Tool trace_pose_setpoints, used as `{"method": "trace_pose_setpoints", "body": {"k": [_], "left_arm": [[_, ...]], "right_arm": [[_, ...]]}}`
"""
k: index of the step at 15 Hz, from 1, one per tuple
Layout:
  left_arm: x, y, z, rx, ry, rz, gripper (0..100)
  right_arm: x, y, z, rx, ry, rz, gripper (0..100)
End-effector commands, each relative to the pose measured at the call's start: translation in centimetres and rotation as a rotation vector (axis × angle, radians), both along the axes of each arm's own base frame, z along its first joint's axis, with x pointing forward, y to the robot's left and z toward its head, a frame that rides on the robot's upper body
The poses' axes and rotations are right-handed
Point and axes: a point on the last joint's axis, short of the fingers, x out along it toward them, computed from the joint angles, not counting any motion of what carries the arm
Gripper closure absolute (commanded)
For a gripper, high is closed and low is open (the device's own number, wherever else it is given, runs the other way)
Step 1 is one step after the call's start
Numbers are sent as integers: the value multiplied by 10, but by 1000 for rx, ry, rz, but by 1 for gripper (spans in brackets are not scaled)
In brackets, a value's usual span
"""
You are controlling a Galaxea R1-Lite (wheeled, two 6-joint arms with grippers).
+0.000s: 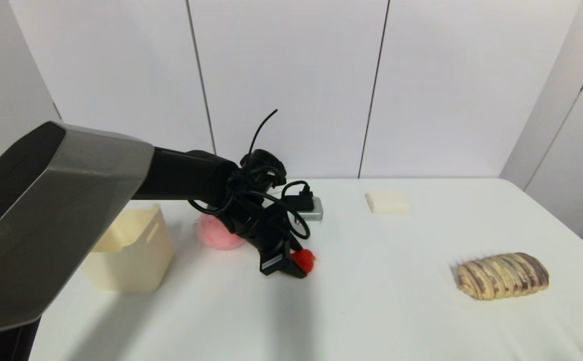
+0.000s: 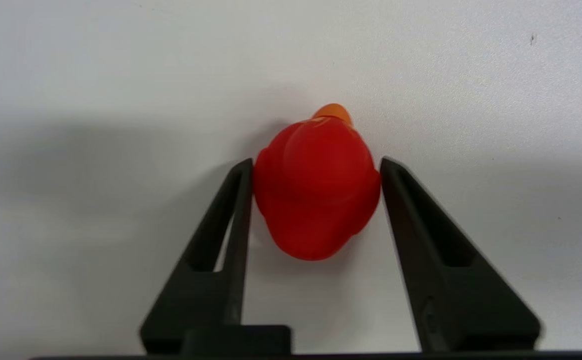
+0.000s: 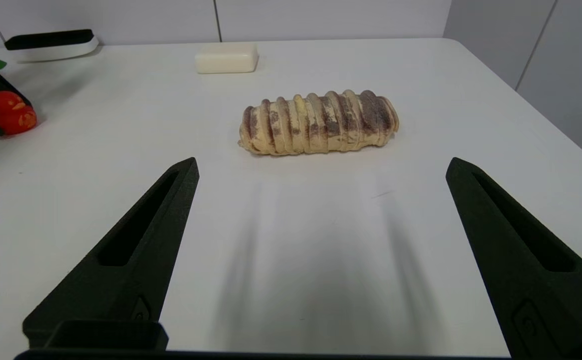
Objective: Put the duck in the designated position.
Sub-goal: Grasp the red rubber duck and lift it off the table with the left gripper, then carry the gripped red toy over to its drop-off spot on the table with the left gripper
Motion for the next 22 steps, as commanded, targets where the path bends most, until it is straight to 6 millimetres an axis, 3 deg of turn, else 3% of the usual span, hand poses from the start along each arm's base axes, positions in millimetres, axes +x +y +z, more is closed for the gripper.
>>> {"method": "trace_pose_setpoints", "body": {"k": [1, 5, 9, 10, 11, 13, 16, 22], "left_arm": [[-1, 1, 2, -3, -2, -4, 100], [-9, 6, 27, -34, -46, -4, 100], [-35, 30, 88, -99, -119, 37, 100], [-37, 34, 96, -111, -137, 43, 100], [-42, 49, 118, -148, -194, 73, 100], [-49, 72, 141, -179, -257, 117, 100], [-64, 129, 179, -216, -373, 258, 100], [-97, 215, 202, -197, -478, 533, 100]], "right_arm": [[1, 0, -2, 0, 10, 0, 0], [1, 0, -2, 0, 10, 0, 0], [1, 0, -2, 0, 10, 0, 0], [1, 0, -2, 0, 10, 0, 0], [1, 0, -2, 0, 10, 0, 0], [1, 0, -2, 0, 10, 0, 0], [1, 0, -2, 0, 10, 0, 0], [1, 0, -2, 0, 10, 0, 0]]}}
